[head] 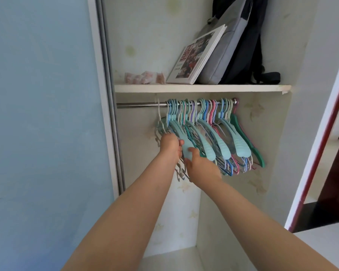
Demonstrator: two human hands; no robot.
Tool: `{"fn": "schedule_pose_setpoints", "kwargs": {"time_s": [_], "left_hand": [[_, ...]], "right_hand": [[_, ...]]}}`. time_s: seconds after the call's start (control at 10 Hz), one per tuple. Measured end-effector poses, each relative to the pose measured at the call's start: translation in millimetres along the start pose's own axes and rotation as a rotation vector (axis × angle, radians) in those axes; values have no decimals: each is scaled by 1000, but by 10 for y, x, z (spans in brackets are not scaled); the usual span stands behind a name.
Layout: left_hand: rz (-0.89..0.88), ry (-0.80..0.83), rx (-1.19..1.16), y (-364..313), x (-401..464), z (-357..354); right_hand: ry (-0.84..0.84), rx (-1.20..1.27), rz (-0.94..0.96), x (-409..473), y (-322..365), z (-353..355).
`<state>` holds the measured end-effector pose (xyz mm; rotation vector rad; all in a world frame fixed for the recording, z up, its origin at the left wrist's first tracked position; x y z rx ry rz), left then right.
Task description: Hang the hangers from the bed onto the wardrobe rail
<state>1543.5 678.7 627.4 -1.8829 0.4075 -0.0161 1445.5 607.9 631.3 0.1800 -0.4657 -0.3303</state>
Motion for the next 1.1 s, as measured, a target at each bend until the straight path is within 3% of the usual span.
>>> {"fn": "schedule_pose_setpoints", "kwargs": {"time_s": [0.2,0.4,0.6,0.8,0.9,1.0,1.1], "left_hand": [[-15,-11,39,-167,120,34],[201,125,-47,-34,190,48],[258,223,142,47,85,-19],[35,-16,464,-60,132,297],[-197,-93,907,-151,119,336],[-365,-182,1161,-161,24,469],[-450,-158,1160,-67,-31,544]], "right_hand": [[7,45,31,-57,-90,26],[71,49,34,-90,-171,-39],[77,93,65,-113,-149,-61],[61,208,61,-242,-106,188],[68,292,55,-295,-110,553],[90,376,126,-644,-89,937],[-205,835,117,-931,-83,2081]]}}
Point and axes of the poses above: each hand's wrist, its own x-axis towards the middle knuckle, its own z-axis out of the back of the hand, y = z × x, the point moved 10 cm from there along x, towards the middle knuckle, and after that the axes turned 4 degrees about -x, right-handed, at the moved point
